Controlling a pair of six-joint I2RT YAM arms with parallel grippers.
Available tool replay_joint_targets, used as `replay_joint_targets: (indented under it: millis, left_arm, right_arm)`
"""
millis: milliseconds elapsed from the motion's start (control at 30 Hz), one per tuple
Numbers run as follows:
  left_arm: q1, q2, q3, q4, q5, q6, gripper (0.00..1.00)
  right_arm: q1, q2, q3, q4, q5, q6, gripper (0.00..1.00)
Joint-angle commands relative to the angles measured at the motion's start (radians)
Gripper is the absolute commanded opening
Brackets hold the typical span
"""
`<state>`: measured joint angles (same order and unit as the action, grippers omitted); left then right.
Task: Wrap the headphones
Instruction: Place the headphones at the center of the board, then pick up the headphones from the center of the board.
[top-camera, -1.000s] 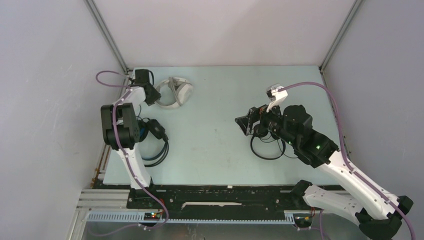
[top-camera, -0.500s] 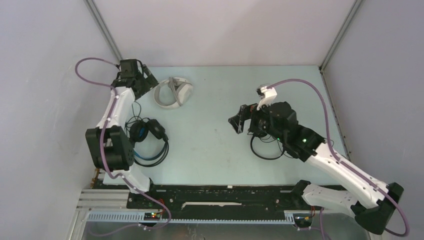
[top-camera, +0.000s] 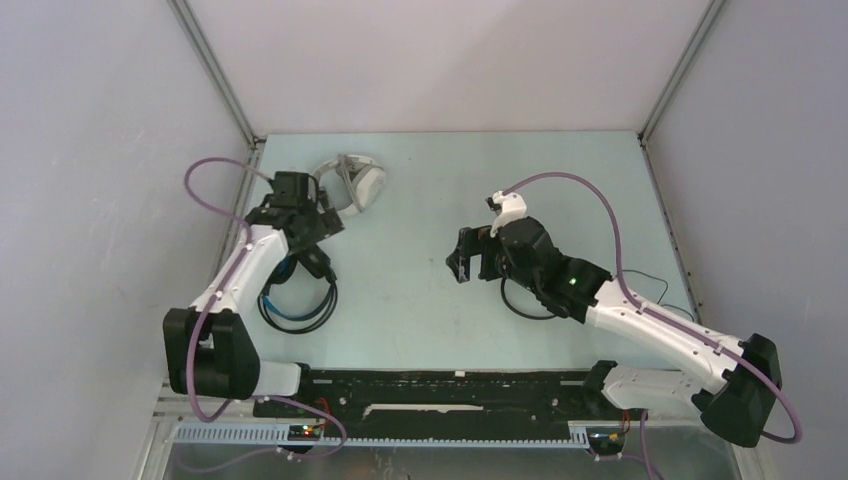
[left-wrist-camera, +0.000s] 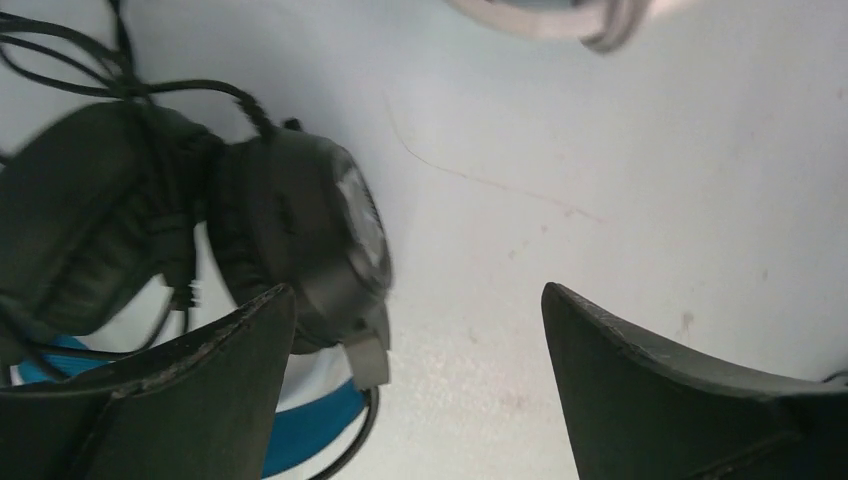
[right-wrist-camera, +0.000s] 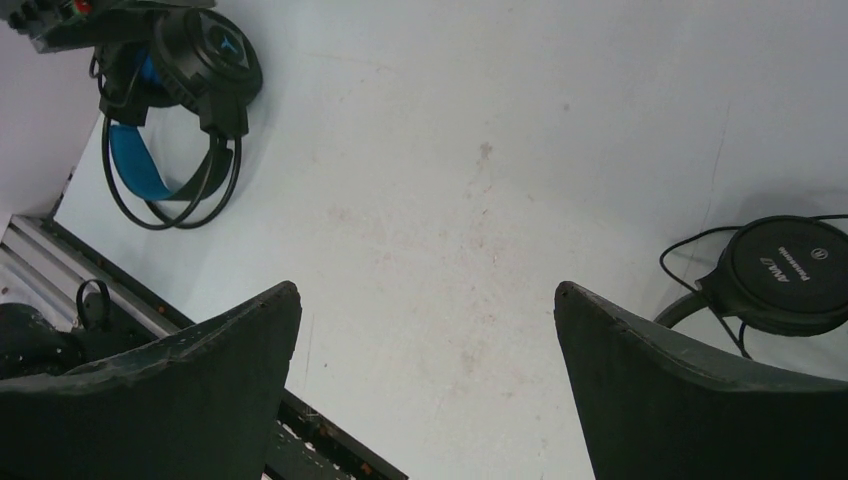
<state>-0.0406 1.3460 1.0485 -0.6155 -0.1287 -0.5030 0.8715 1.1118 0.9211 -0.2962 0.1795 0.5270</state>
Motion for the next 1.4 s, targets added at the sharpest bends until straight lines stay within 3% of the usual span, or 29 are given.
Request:
replay_joint_targets:
  millis: [0,200,667,967,1067,1133,1233,1367]
  left_arm:
    - [-0.058,0.028,-0.013,0.0,-0.081,0.001,0.93]
    - [-0.056,0.072,-0.042,0.017,-0.138,-0.065,0.96]
    - [-0.071,-0.036,-0.101,-0.001,-0.231,-0.1,1.0]
    - [-0.071,0.052,-0.161,0.102,-0.148,-0.101,0.94]
    - [-0.073,0.079,-0.163,0.124,-0.122,-0.089,0.86]
    - [-0.075,0.088,-0.158,0.131,-0.08,-0.068,0.68]
    - [-0.102,0.092,-0.129,0.099,-0.033,-0.017,0.51]
    - [-0.217,0.051,-0.059,0.028,0.002,0.052,0.46]
  right_arm:
    - [0.027,-0.036,-0.024,0.064,-0.012,0.018,1.0]
    - [0.057,-0.123,-0.032,0.013,0.002,-0.028,1.0]
    - [0.058,-0.231,-0.097,0.024,0.01,-0.074,1.0]
    - [0.058,-0.243,-0.097,0.008,0.005,-0.087,1.0]
    - [0.058,-0.247,-0.101,0.011,0.011,-0.088,1.0]
    - [0.057,-0.245,-0.106,0.015,0.011,-0.087,1.0]
    - [0.057,-0.24,-0.108,0.014,0.008,-0.085,1.0]
    - [0.056,-0.239,-0.108,0.002,0.008,-0.078,1.0]
